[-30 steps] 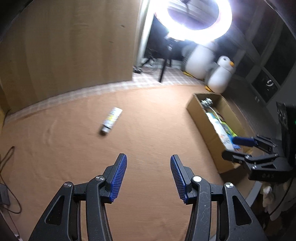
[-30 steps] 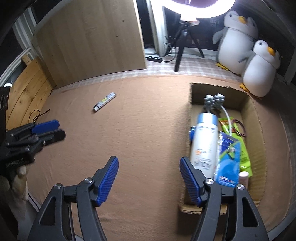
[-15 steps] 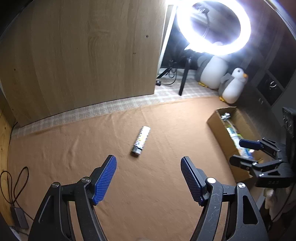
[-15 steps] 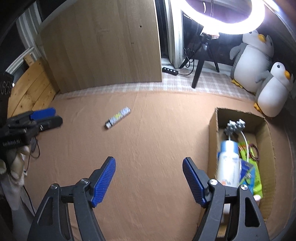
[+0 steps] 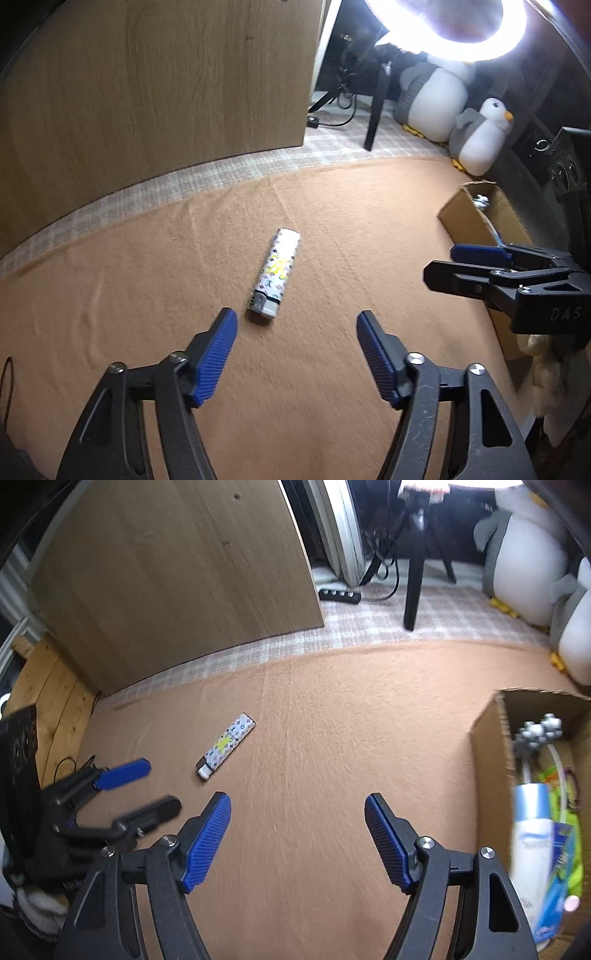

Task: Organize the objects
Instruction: 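Move the left tool to the white patterned case and close on its end, then close the right tool on the patterned case while the left tool releases it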

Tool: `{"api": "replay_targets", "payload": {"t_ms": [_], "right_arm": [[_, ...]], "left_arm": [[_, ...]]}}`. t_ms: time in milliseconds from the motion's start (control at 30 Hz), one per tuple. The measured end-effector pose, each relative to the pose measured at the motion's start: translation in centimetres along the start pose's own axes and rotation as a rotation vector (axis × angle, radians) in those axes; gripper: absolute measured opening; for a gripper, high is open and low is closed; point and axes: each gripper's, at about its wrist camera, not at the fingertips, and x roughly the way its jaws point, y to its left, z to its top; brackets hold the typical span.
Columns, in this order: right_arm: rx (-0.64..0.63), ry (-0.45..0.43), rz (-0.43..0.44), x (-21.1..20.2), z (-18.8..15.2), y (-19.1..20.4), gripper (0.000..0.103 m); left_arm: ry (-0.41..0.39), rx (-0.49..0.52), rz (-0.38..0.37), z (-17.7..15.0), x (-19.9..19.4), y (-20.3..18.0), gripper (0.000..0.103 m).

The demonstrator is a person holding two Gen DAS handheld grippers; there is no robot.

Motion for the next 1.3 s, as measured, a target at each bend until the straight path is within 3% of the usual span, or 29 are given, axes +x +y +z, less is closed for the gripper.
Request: {"api": "replay_targets", "payload": {"t_ms": [67, 233, 400, 600, 767, 933, 1300], "right_arm": [[0.022, 0.018, 0.031, 1.1, 0.5, 0.0, 0.062], [0.082, 0.084, 0.117, 4.5, 2.0, 0.3, 0.042], [0.101, 0.104, 0.160, 6.5, 3.1, 0.9, 0.032], [0.133, 0.126, 0.201, 8.2, 4.2, 1.3, 0.030], [0.121, 0.155, 0.210, 9.6, 4.6, 2.0, 0.030], [0.107, 0.186, 0.226, 10.5, 4.3, 2.7, 0.011], [0.043, 0.214, 0.227, 9.4, 2.5, 3.6, 0.011]], "left_arm": [[0.012, -0.011, -0.009, 0.3, 1.3, 0.5, 0.055], [0.038, -0.050, -0.044, 1.0, 3.8, 1.7, 0.042], [0.042, -0.089, -0.054, 1.3, 5.5, 2.7, 0.040], [0.042, -0.097, -0.069, 1.7, 6.2, 3.3, 0.040], [0.046, -0.104, -0.090, 1.8, 6.4, 3.5, 0.026], [0.049, -0.093, -0.111, 1.3, 6.2, 3.0, 0.024], [0.030, -0.133, -0.111, -1.3, 5.3, 0.9, 0.024]]}}
